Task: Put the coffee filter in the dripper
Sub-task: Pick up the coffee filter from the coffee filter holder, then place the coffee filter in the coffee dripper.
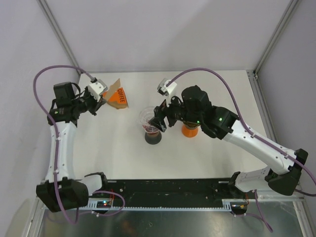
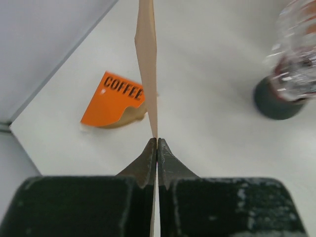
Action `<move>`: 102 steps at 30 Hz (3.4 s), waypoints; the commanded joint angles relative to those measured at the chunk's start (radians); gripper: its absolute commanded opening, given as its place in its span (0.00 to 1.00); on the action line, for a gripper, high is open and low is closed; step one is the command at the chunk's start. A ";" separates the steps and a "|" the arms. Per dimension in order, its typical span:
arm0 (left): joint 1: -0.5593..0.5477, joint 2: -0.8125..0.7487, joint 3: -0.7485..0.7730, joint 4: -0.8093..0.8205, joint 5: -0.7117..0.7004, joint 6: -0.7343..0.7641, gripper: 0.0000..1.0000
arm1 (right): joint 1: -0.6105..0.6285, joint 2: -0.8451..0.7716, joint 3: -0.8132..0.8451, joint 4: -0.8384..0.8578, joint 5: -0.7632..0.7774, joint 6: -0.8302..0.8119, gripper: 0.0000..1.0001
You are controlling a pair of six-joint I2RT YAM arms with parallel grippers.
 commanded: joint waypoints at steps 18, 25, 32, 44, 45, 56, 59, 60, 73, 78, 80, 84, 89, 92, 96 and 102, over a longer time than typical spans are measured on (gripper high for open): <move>-0.318 -0.275 0.416 -0.745 0.458 -0.059 0.00 | 0.074 -0.097 -0.029 0.351 -0.252 -0.079 0.99; -0.347 -0.283 0.384 -0.745 0.459 -0.058 0.00 | 0.088 -0.071 -0.028 0.392 -0.394 -0.065 0.41; -0.355 -0.283 0.385 -0.746 0.460 -0.087 0.18 | 0.111 -0.075 -0.029 0.298 -0.469 -0.138 0.01; -0.377 -0.277 0.409 -0.745 0.481 -0.153 0.63 | 0.174 -0.134 -0.022 -0.102 -0.471 -0.346 0.00; -0.382 -0.271 0.405 -0.745 0.495 -0.169 0.59 | 0.183 -0.135 -0.022 -0.113 -0.466 -0.354 0.00; -0.453 -0.282 0.361 -0.748 0.537 -0.199 0.37 | 0.200 -0.124 -0.018 -0.124 -0.425 -0.392 0.00; -0.478 -0.293 0.338 -0.751 0.530 -0.199 0.41 | 0.200 -0.124 -0.012 -0.124 -0.397 -0.382 0.00; -0.485 -0.298 0.327 -0.752 0.526 -0.195 0.42 | 0.199 -0.125 -0.011 -0.123 -0.391 -0.379 0.00; -0.523 -0.311 0.316 -0.752 0.520 -0.182 0.38 | 0.199 -0.123 0.000 -0.135 -0.381 -0.372 0.00; -0.528 -0.316 0.305 -0.753 0.516 -0.180 0.36 | 0.200 -0.124 0.005 -0.136 -0.382 -0.372 0.00; -0.532 -0.316 0.306 -0.753 0.515 -0.181 0.36 | 0.200 -0.124 0.007 -0.138 -0.380 -0.373 0.00; -0.538 -0.316 0.300 -0.751 0.500 -0.174 0.35 | 0.200 -0.126 0.008 -0.141 -0.384 -0.373 0.00; -0.539 -0.314 0.295 -0.752 0.511 -0.178 0.35 | 0.200 -0.126 0.009 -0.143 -0.381 -0.374 0.00; -0.544 -0.318 0.289 -0.753 0.510 -0.180 0.41 | 0.199 -0.126 0.008 -0.147 -0.377 -0.376 0.00; -0.547 -0.323 0.280 -0.752 0.514 -0.179 0.45 | 0.199 -0.125 0.009 -0.147 -0.376 -0.377 0.00; -0.547 -0.315 0.289 -0.752 0.493 -0.164 0.21 | 0.199 -0.127 0.008 -0.145 -0.380 -0.373 0.00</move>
